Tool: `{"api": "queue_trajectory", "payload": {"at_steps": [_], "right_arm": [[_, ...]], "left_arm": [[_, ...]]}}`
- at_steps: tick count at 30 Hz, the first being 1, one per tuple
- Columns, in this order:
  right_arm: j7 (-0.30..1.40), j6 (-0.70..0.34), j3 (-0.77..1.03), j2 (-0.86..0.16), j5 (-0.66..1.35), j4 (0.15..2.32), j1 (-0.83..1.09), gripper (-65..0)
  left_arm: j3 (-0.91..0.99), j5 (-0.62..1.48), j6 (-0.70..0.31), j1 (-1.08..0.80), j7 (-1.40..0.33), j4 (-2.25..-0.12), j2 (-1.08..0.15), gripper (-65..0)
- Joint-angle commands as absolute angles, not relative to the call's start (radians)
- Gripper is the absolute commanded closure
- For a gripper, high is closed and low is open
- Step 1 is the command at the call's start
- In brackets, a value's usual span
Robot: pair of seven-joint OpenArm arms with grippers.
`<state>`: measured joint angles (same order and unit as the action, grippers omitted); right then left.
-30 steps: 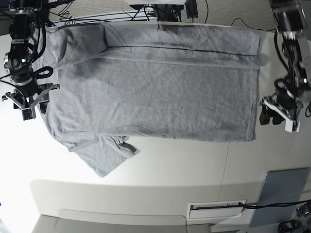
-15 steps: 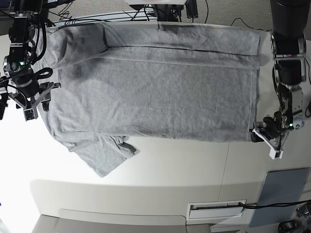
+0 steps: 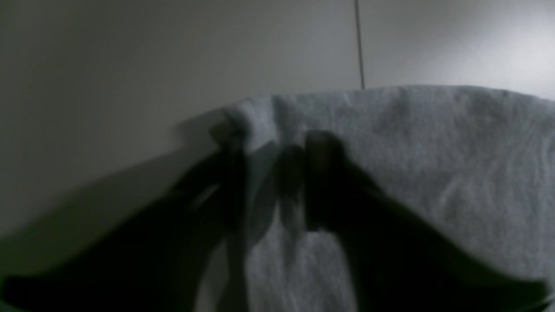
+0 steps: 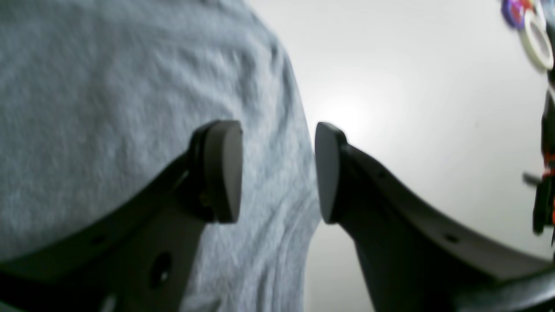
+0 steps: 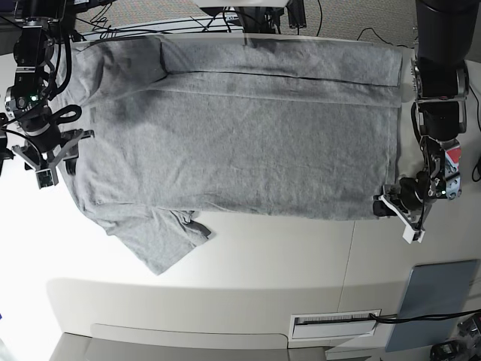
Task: Fold the T-shirt properly
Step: 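Grasp the hem corners with both grippers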
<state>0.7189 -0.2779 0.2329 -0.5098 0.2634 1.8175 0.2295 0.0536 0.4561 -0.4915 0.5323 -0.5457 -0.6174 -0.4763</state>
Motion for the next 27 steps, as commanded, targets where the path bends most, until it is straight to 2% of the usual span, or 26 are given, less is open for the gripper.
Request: {"api": "queue_trajectory", "payload": {"at_steps": [1,5,11,20,27], "right_arm": [[0.681,-0.273,0.241,-0.529,0.265,1.831,0.213,-27.1],[0.662,-0.274,0.241,-0.529,0.265,1.831,0.179,-27.1],[0.682,-0.274,0.168,-0.529,0.265,1.729,0.039,-27.1],[0.712,-0.274,-0.159,-0.525,0.253,1.148,-0.431,-27.1],[0.691,-0.344,-0.33,-0.48,0.252,0.759,-0.701,-27.1]], "left_arm": [[0.052,0.456,-0.499,0.551,-0.561,-0.624,-0.485,-10.8],[0.052,0.456,-0.498,0.548,-0.562,-0.624,-0.486,0.0],[0.052,0.456,-0.499,0.549,-0.606,-0.624,-0.485,0.0],[0.052,0.456,-0.499,0.548,-0.614,-0.624,-0.485,0.0],[0.052,0.456,-0.499,0.548,-0.613,-0.624,-0.485,0.0]]}}
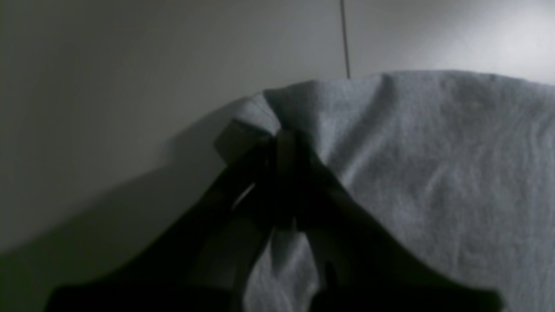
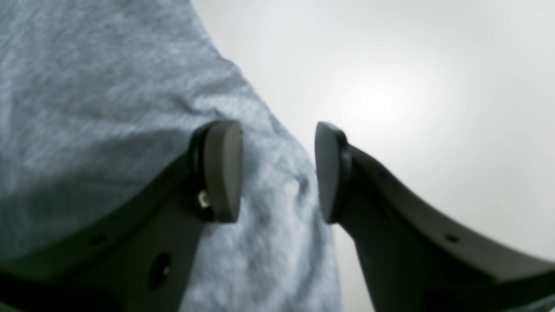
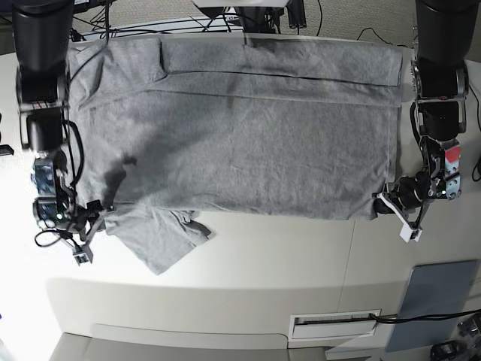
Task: Fold the T-shirt properly
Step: 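Grasp the hem corners with both grippers, then fold the hem up over toward the collar with both grippers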
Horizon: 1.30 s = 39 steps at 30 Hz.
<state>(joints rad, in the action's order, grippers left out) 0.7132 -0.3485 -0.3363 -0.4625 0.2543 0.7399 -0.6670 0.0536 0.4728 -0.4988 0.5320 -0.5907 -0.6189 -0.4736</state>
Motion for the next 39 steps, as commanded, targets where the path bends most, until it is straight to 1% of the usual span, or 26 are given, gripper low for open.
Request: {"api": "queue_trajectory", "payload": {"at_steps": [1,7,10,12,14,15,16,19,20,21,25,27,29,34,35,36,39], "right_arm": [[0.684,-0.344,-0.339,-0.472,0.253,0.707,-0.727,-27.1],[0.626,-0.345,-0.342,-0.441,0.216,0.465,-0.813,-27.1],[0.62,-0.361,-0.342,-0.441,0.208,0.423,-0.809,-27.1],[0.648,-0.4,-0.342,-0.44,0.21,0.422,-0.802,-27.1],[0.68,-0.411,-0.342,-0.44,0.213,0.422,-0.794,-27.0],[0.69,-0.411,-0.342,-0.44,0.213,0.422,-0.793,-25.9],[0.704,-0.411,-0.342,-0.44,0.213,0.422,-0.793,-22.0],[0.727,-0.411,-0.342,-0.441,0.208,0.422,-0.793,-5.6],[0.727,-0.411,-0.342,-0.441,0.208,0.423,-0.793,-1.1],[0.725,-0.41,-0.342,-0.441,0.208,0.423,-0.793,0.0],[0.695,-0.378,-0.341,-0.447,0.208,0.434,-0.795,0.0],[0.686,-0.366,-0.339,-0.457,0.209,0.464,-0.793,0.0],[0.697,-0.366,-0.339,-0.475,0.21,0.511,-0.792,0.0],[0.773,-0.364,-0.339,-0.548,0.276,0.655,-0.788,0.0],[0.784,-0.364,-0.339,-0.565,0.301,0.691,-0.78,0.0],[0.794,-0.362,-0.339,-0.583,0.327,0.733,-0.768,0.0],[0.824,-0.326,-0.339,-0.64,0.386,0.9,-0.7,0.0]], "left_arm": [[0.052,0.456,-0.499,0.548,-0.614,-0.624,-0.485,0.0],[0.052,0.456,-0.499,0.548,-0.613,-0.624,-0.485,0.0],[0.052,0.456,-0.499,0.548,-0.613,-0.624,-0.485,0.0],[0.052,0.456,-0.499,0.548,-0.613,-0.624,-0.485,0.0],[0.052,0.456,-0.499,0.548,-0.613,-0.624,-0.485,0.0],[0.052,0.456,-0.499,0.548,-0.613,-0.624,-0.485,0.0],[0.052,0.456,-0.499,0.548,-0.613,-0.624,-0.485,0.0],[0.052,0.456,-0.499,0.548,-0.608,-0.624,-0.485,0.0],[0.052,0.456,-0.499,0.548,-0.604,-0.624,-0.485,0.0],[0.052,0.457,-0.499,0.548,-0.601,-0.624,-0.485,0.0],[0.053,0.457,-0.505,0.549,-0.584,-0.629,-0.487,0.0],[0.054,0.463,-0.564,0.548,-0.585,-0.642,-0.497,0.0],[0.056,0.514,-0.594,0.548,-0.598,-0.654,-0.517,0.0],[0.056,0.668,-0.605,0.548,-0.636,-0.666,-0.586,0.0],[0.056,0.694,-0.665,0.549,-0.649,-0.671,-0.596,0.0],[0.056,0.723,-0.698,0.549,-0.674,-0.682,-0.601,0.0],[0.056,0.78,-0.698,0.546,-0.741,-0.728,-0.607,0.0]]}}
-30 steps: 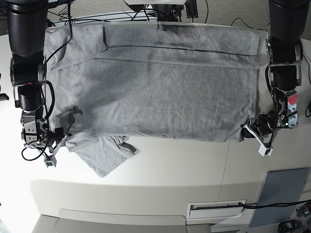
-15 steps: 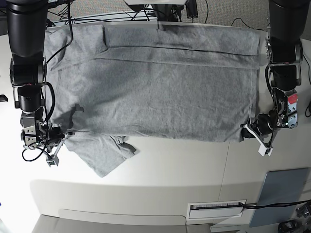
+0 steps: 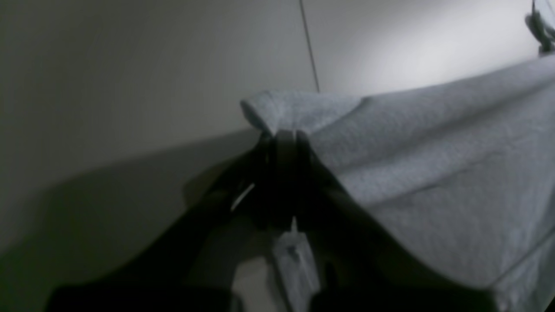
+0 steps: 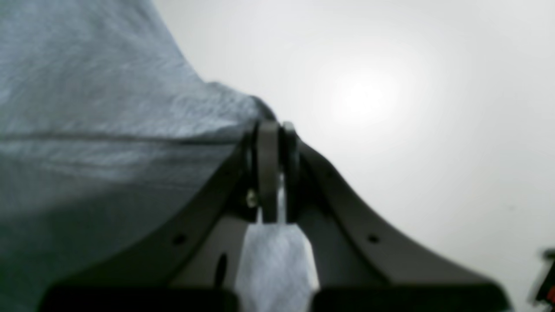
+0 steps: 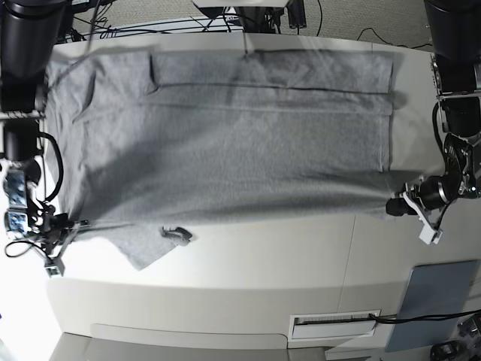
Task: Fold the T-shirt properly
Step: 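Fold the hem up over toward the collar with both grippers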
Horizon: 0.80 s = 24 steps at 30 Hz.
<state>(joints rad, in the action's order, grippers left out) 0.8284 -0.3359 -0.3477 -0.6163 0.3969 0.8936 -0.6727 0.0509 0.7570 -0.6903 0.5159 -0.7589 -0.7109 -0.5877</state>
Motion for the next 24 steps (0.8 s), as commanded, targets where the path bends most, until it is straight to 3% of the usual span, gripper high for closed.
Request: {"api": "queue_trajectory", "payload": {"at_steps": [1,10,18,24], "right_arm": [[0.834,-0.31,-0.339,-0.653,0.379,0.962,-0.67,0.0],[0.879,-0.163,-0.338,-0.679,0.192,1.37,-0.391,0.0],[0.859,-0.137,-0.251,-0.669,0.18,1.427,-0.248,0.0],[0.859,-0.173,-0.071,-0.62,0.284,1.435,-0.173,0.0]], "left_arm": [[0.056,0.783,-0.696,0.546,-0.746,-0.739,-0.606,0.0],[0.056,0.806,-0.693,0.521,-0.789,-0.812,-0.607,0.0],[0.056,0.815,-0.689,0.406,-0.75,-0.919,-0.607,0.0],[0.061,0.751,-0.605,0.267,-0.732,-1.121,-0.604,0.0]]}}
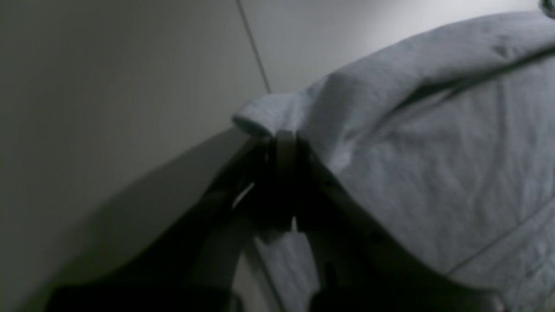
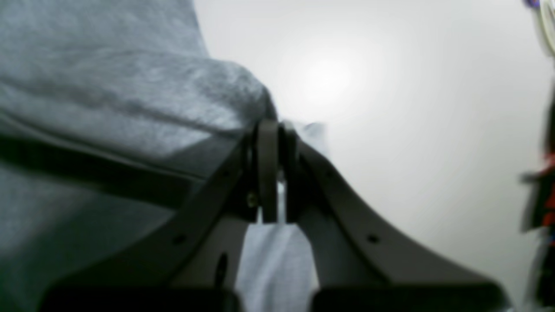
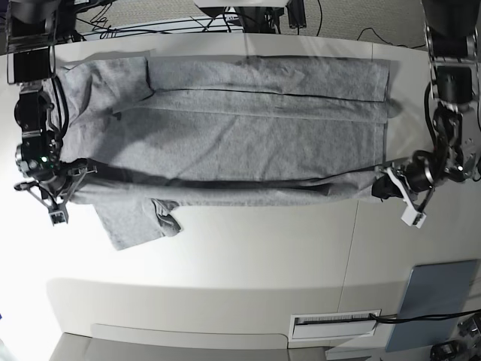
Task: Fold the T-shirt properly
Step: 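Fold the hem up over toward the collar with both grippers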
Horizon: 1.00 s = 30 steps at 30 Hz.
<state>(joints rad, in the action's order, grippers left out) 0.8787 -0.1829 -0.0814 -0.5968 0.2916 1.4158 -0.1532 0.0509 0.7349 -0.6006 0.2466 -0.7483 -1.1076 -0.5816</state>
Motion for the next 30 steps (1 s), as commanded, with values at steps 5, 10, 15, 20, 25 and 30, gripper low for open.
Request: {"api": "queue_trajectory", "payload": {"at_steps": [5,10,15,20,25,30], "right_arm": [[0.862,-0.197,0.056,-0.609,0.314,1.531,-0.076,0.0],[0.875,-0.198,0.126,-0.609,0.311,1.656,0.033,0.0],[0.883,-0.191,0.179,-0.607,0.295,1.76,0.15,0.0],[0.885,-0.191,0.233,-0.606,0.295,1.831,0.275,0.0],[0.878,-0.189,0.253,-0.606,0.295,1.846,0.387,0.0],[0.848,-0.16,0.27,-0.583,0.295,1.846,0.459,0.0]], "left_arm": [[0.202,0.769,-0.599,0.147,-0.725,-1.267,-0.598,0.0],[0.389,0.795,-0.603,0.03,-0.757,-1.409,-0.57,0.0],[0.445,0.816,-0.603,-0.11,-0.769,-1.523,-0.563,0.0],[0.447,0.815,-0.603,-0.223,-0.759,-1.559,-0.562,0.0],[0.448,0.803,-0.602,-0.292,-0.754,-1.559,-0.562,0.0],[0.448,0.771,-0.599,-0.326,-0.733,-1.559,-0.562,0.0]]}}
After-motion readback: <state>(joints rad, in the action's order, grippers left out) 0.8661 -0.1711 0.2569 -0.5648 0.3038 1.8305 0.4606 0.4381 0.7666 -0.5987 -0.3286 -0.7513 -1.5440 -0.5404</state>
